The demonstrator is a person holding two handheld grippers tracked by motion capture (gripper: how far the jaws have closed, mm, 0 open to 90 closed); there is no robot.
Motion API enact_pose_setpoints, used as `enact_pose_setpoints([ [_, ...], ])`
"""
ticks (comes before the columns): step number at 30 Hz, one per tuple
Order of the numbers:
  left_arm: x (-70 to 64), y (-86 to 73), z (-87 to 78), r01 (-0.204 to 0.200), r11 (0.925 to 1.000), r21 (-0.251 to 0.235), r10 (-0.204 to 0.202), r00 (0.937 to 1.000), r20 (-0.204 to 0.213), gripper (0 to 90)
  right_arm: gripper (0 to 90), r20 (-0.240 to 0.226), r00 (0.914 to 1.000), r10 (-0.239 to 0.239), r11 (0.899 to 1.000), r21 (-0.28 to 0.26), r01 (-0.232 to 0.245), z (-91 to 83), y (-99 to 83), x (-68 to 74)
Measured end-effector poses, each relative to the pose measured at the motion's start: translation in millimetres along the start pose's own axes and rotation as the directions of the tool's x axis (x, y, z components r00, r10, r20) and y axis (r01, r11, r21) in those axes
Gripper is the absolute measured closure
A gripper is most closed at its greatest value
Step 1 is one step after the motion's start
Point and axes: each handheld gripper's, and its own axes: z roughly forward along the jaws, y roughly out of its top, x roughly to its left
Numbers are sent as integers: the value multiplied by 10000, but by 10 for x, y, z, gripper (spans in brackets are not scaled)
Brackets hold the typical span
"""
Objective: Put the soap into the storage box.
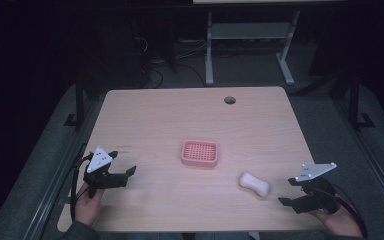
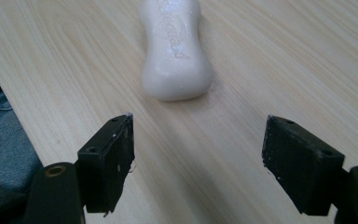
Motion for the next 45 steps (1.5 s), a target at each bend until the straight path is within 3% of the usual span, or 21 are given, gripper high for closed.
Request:
enact_pose_setpoints([
  [15, -7, 6, 6, -12, 10000, -17, 12, 10000, 60, 143, 244, -244, 9982, -554, 9976, 396, 564, 109, 240, 28],
  [23, 11, 7, -1, -18, 10000, -20, 18, 10000, 2, 143, 244, -348, 9964, -775, 9964, 304, 786, 151, 385, 30],
  [32, 10, 10, -4, 4, 10000, -52, -4, 10000, 15, 143, 245, -649, 9922, -1065, 9916, 666, 1108, 343, 592, 50],
  [45, 14, 11, 1, -55, 10000, -10, 55, 10000, 20, 143, 254, -771, 9902, -1161, 9879, 938, 1231, 512, 659, 78],
])
